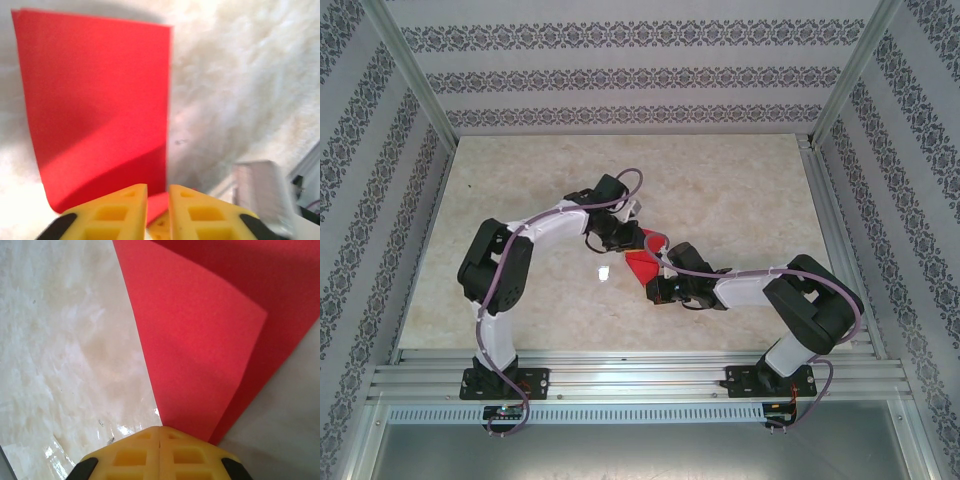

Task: Fold a paper plane with a square sheet of paper (fold left side to right side)
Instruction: Third fold the triangle at the center of the table.

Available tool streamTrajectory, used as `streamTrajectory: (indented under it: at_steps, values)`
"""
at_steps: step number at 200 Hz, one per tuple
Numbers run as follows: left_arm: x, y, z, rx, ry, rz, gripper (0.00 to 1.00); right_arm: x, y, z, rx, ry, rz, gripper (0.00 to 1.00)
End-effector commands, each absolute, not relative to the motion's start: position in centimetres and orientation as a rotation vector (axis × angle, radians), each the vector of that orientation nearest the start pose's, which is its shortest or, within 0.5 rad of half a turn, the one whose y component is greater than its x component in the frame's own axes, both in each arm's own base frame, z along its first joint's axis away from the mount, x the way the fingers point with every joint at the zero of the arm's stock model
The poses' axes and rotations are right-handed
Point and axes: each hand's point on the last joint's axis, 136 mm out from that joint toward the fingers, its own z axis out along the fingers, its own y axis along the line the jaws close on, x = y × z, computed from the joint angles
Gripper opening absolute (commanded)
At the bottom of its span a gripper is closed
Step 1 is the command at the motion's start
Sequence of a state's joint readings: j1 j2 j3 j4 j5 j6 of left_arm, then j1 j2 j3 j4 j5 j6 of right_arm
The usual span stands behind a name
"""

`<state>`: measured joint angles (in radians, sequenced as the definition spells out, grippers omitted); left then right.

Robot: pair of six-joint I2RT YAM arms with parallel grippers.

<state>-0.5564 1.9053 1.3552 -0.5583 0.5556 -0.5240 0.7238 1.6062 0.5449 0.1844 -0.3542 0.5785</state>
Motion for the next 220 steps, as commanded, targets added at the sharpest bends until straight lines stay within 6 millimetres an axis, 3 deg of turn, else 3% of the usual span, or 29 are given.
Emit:
streamTrajectory:
  at_steps: [1,40,81,220]
  values:
    - [31.4,-30.9,10.4,0.3,2.782,-1.086,0.13,19.6,24.3,-3.3,-0.33,2.832,0.763,0.0]
    - [27.2,-31.8,8.4,0.358,2.791,-1.161,0.08,19.5,24.1,-3.5,-0.338,2.843,0.747,0.0]
    - [25.8,-33.4,6.7,0.356,2.777,-1.246,0.07,19.3,23.9,-3.8,-0.34,2.856,0.737,0.0]
    - [26.3,-32.8,1.6,0.2,2.853,-1.118,0.01,18.8,23.6,-4.2,-0.357,2.888,0.718,0.0]
